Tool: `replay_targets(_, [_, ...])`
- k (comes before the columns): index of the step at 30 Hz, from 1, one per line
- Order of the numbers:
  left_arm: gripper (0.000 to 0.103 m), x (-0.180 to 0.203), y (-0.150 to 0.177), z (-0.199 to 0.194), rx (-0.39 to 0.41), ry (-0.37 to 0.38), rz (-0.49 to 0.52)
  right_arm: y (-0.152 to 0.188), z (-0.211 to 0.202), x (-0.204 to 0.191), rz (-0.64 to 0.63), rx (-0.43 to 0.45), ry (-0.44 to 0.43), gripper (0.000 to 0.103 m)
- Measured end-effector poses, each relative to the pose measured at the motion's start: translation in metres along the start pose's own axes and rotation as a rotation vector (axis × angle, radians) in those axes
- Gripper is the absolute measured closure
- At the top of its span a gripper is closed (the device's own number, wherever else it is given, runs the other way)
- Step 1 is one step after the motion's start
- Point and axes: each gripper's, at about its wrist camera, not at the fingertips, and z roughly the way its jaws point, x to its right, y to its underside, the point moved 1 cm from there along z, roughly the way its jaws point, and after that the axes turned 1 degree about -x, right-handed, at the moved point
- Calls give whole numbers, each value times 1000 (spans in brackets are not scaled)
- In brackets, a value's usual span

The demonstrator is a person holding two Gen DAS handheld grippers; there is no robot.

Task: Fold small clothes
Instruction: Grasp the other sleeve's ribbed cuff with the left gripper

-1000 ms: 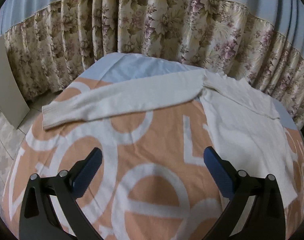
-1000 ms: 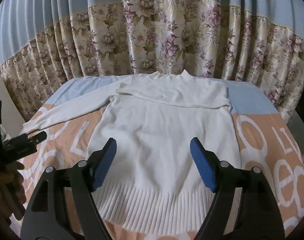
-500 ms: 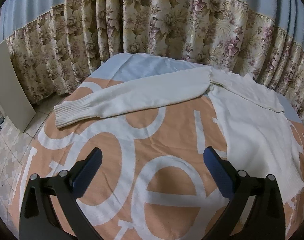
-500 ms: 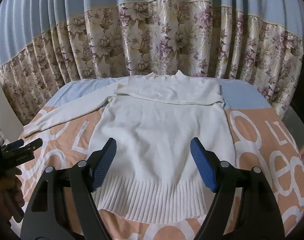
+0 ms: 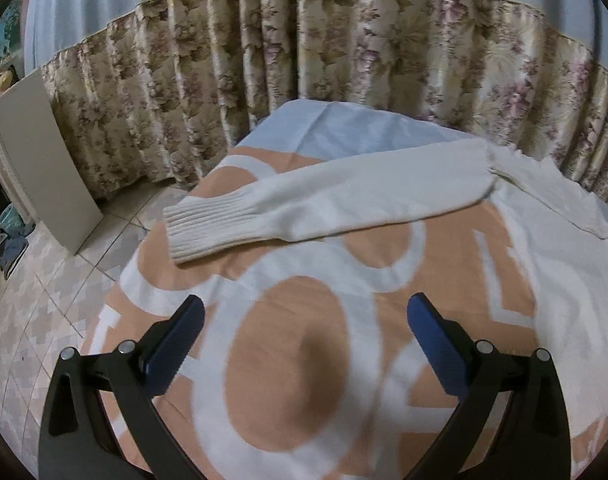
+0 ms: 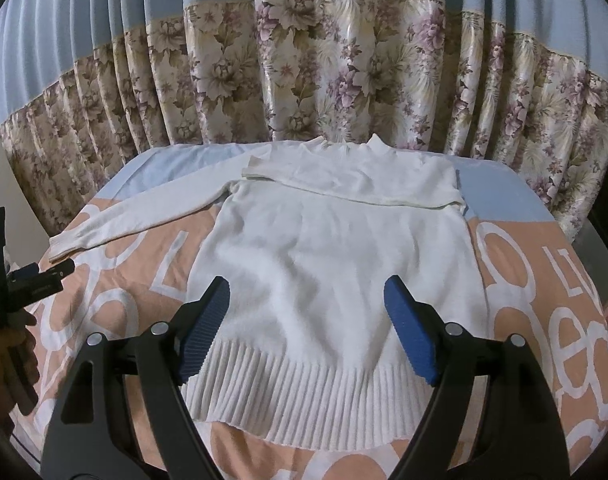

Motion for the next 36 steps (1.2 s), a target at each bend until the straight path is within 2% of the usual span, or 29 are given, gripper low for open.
replay_targets(3, [1, -17, -3, 8, -3, -7, -15, 0, 6, -6, -3, -9, -2, 23])
replay_targets(8, [2, -33, -13, 20, 15, -9, 41, 0, 16, -17, -5, -25, -11, 23])
replay_targets(13, [2, -58, -27, 31, 27, 14, 16, -1, 26, -31, 2, -35, -27, 22])
replay_targets(17, [3, -76, -33, 47, -3, 37, -24, 1, 33, -40, 0, -47, -33, 22])
replay_targets(22, [15, -79, -35, 68, -61, 22, -1, 4, 41, -48, -11, -59, -29, 22])
replay_targets(25, [16, -83, -34, 80, -88, 38, -19, 5, 44, -52, -20, -67, -29, 22])
replay_targets(33, [16, -82, -42, 90, -98, 58, -61, 7, 51, -54, -24, -82, -24, 22])
replay_targets(34, [24, -81, -44, 90, -94, 78, -69, 7, 52, -54, -25, -85, -24, 22])
replay_targets(35, [47, -80, -45, 89, -93, 96, -74, 8, 53, -55, -25, -86, -23, 22])
replay_targets(36, [55, -78, -46, 90, -102, 124, -82, 9, 54, -55, -26, -89, -24, 22])
